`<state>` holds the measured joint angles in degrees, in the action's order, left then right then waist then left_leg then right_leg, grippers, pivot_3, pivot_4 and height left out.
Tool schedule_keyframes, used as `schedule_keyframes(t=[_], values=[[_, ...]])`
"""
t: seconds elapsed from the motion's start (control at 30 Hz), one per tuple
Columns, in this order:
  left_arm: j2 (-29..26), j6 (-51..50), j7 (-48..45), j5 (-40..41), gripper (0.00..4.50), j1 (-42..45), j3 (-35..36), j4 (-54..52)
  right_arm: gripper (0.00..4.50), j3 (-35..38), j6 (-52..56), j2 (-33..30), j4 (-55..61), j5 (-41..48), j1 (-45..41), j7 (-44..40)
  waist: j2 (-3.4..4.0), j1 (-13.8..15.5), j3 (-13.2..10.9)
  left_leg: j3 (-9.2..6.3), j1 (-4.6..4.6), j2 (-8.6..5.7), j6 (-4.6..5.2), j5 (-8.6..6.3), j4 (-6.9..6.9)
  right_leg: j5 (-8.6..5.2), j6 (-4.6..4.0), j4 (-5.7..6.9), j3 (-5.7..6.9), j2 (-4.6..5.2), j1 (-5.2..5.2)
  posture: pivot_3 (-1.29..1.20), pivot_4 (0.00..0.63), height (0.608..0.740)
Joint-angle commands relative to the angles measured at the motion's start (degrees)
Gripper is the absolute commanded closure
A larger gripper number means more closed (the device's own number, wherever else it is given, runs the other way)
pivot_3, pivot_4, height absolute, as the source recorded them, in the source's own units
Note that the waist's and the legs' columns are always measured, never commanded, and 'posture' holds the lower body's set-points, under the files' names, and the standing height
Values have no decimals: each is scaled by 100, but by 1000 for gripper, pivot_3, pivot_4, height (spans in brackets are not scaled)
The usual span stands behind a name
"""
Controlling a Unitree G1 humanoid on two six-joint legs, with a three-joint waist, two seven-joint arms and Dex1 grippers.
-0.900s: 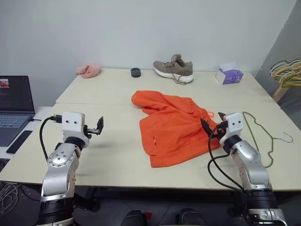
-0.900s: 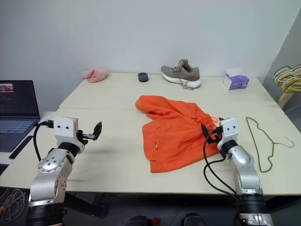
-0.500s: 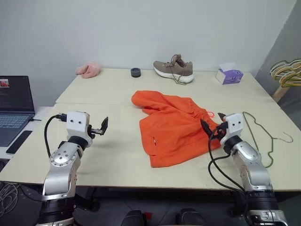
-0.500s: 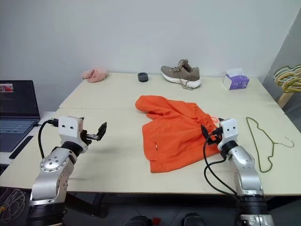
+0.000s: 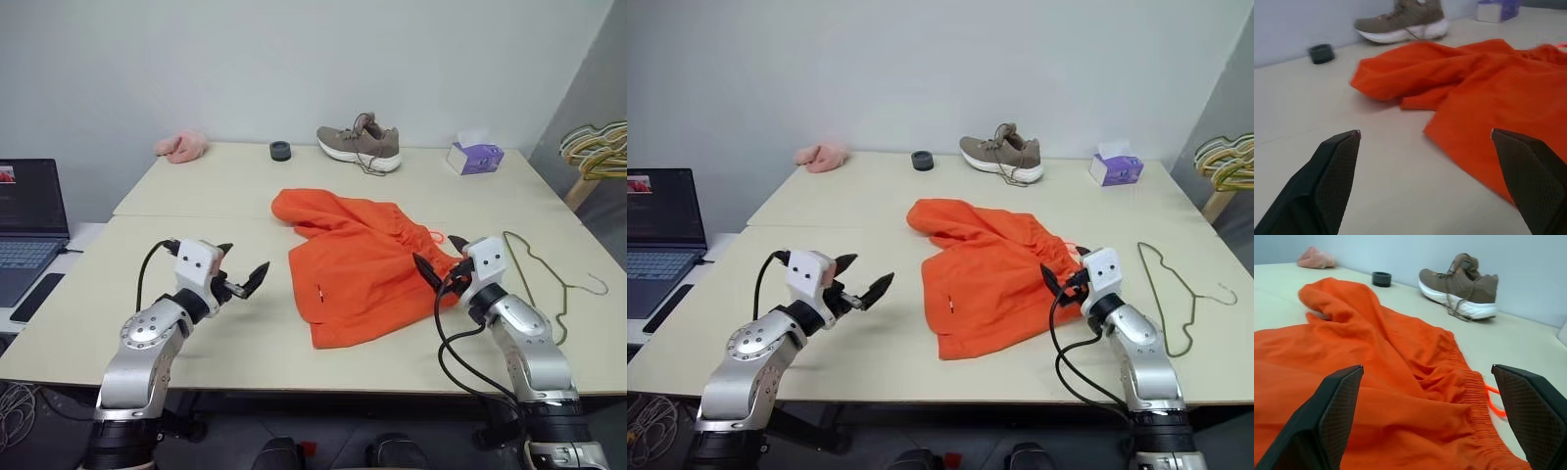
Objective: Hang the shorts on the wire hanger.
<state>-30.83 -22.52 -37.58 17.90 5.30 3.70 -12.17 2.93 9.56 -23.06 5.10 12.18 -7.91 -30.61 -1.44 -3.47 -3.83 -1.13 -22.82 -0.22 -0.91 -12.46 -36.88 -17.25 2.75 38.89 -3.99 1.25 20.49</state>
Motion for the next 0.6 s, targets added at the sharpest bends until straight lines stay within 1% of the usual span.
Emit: schedule_keyframes(t=[0.03,0.1,0.2,0.27,0.33,0.43,0.6], values=[[-335,-431,-994,317,0,138,-670,-460,25,-154,442,-399,879,520,157,-800,9,-22,-5,3,0,0,1,-1,1,-1,-1,-2,-1,1,-1,-117,15,740],[-554,-686,-1442,464,0,182,-949,-532,25,-155,823,-729,1247,833,290,-1177,10,-67,-7,6,0,2,1,-1,3,-9,-6,-3,-2,2,-1,-134,18,740],[-813,-901,-1904,533,0,235,-1274,-621,25,-97,1207,-1083,1567,1135,415,-1477,10,-155,-8,3,1,8,1,-1,4,-26,-2,-2,1,1,-1,-160,22,740],[-1014,-792,-2183,255,0,312,-1667,-530,25,-63,1398,-1403,1771,1236,532,-1698,14,-200,-11,0,3,13,1,-1,3,-38,-19,1,-1,-1,-1,-168,24,740],[-978,-602,-2134,-58,0,493,-1902,-245,25,-25,1496,-1548,1899,1303,598,-1749,18,-240,-14,4,6,12,1,-1,3,-41,-21,0,-4,-1,-3,-175,27,740],[-825,-314,-1953,-479,0,750,-2119,176,25,-4,1598,-1596,2001,1371,653,-1701,13,-297,-16,3,5,12,1,-1,0,-41,-21,0,-7,-1,-4,-184,30,740],[-745,62,-1979,-934,0,810,-2422,511,25,-49,1518,-1639,2112,1179,814,-1626,12,-349,-20,6,2,11,1,-2,5,-39,-14,-4,-8,-1,0,-198,37,740]])
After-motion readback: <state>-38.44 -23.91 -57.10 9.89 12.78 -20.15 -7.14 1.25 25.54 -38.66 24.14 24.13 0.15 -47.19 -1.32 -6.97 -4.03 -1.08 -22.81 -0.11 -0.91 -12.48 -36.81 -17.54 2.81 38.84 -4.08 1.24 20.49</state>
